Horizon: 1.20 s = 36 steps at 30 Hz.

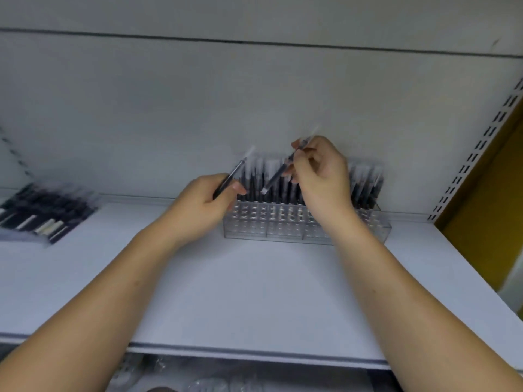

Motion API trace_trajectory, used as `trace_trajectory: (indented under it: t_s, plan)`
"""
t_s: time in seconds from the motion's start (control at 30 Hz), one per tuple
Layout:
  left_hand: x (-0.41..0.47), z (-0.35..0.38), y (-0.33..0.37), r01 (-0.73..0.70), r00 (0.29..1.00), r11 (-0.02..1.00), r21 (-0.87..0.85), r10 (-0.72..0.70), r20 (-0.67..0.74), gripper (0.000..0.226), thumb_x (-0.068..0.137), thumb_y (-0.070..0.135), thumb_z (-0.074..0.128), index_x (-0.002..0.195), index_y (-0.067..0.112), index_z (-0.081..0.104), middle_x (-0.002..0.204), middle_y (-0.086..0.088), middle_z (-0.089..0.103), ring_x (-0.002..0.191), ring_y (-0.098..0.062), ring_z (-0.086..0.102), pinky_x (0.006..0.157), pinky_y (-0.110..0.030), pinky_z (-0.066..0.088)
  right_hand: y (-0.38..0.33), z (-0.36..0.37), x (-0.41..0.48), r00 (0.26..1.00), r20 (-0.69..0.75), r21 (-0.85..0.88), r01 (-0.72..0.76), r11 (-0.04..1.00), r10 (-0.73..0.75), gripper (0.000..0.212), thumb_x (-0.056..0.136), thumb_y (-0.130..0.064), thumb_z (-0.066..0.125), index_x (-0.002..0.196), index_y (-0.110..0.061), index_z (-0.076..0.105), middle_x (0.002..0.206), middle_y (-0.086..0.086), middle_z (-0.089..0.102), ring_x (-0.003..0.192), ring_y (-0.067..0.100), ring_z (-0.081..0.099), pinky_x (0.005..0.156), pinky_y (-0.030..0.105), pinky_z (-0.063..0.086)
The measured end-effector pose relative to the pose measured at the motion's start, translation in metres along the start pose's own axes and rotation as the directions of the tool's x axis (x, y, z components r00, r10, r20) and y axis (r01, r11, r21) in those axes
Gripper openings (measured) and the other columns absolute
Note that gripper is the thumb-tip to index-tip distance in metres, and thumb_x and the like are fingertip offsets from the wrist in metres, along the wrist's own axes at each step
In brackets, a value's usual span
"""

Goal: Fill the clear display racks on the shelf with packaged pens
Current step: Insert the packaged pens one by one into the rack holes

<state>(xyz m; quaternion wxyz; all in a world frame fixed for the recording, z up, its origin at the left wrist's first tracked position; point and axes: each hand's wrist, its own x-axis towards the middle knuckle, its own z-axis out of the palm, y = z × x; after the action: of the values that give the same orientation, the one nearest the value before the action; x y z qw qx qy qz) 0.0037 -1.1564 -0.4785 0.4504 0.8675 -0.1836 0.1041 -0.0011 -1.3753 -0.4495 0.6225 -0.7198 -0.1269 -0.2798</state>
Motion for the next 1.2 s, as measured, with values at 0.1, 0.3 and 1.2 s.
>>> trace_trajectory:
  t_s: [0.1, 0.3, 1.2]
  plan:
    - [0.002, -0.014, -0.009, -0.002, 1.000, 0.998, 0.055, 0.003, -0.023, 0.025, 0.104, 0.019, 0.051, 0.095, 0.028, 0.073, 0.054, 0.016, 0.045, 0.051, -0.004, 0.039, 0.052, -0.022, 0.031, 0.001, 0.029, 0.001, 0.999, 0.000, -0.063, 0.041, 0.997, -0.041, 0.017, 0.098, -0.014, 0.053, 0.093, -0.029, 0.059, 0.084, -0.002, 0.067, 0.076, 0.024, 0.072, 0.070, 0.044, 0.060]
    - [0.007, -0.019, -0.025, -0.006, 0.990, 0.999, 0.036, 0.011, -0.140, 0.026, 0.105, 0.014, 0.052, 0.092, 0.024, 0.074, 0.056, 0.018, 0.050, 0.055, -0.003, 0.044, 0.054, -0.016, 0.032, 0.008, 0.055, -0.010, 0.990, 0.041, -0.120, 0.140, 0.983, -0.136, 0.009, 0.098, -0.008, 0.057, 0.100, -0.015, 0.062, 0.079, -0.003, 0.066, 0.074, 0.022, 0.068, 0.066, 0.032, 0.054]
    - [-0.004, -0.016, -0.040, -0.159, 0.968, 0.982, -0.105, 0.133, -0.214, 0.015, 0.105, 0.026, 0.043, 0.096, 0.018, 0.052, 0.072, -0.015, 0.048, 0.064, -0.030, 0.040, 0.059, -0.036, 0.034, 0.032, 0.067, -0.019, 0.976, 0.204, -0.516, 0.175, 0.839, -0.079, 0.014, 0.099, -0.030, 0.064, 0.090, -0.021, 0.069, 0.070, -0.017, 0.061, 0.056, 0.001, 0.049, 0.066, 0.033, 0.054]
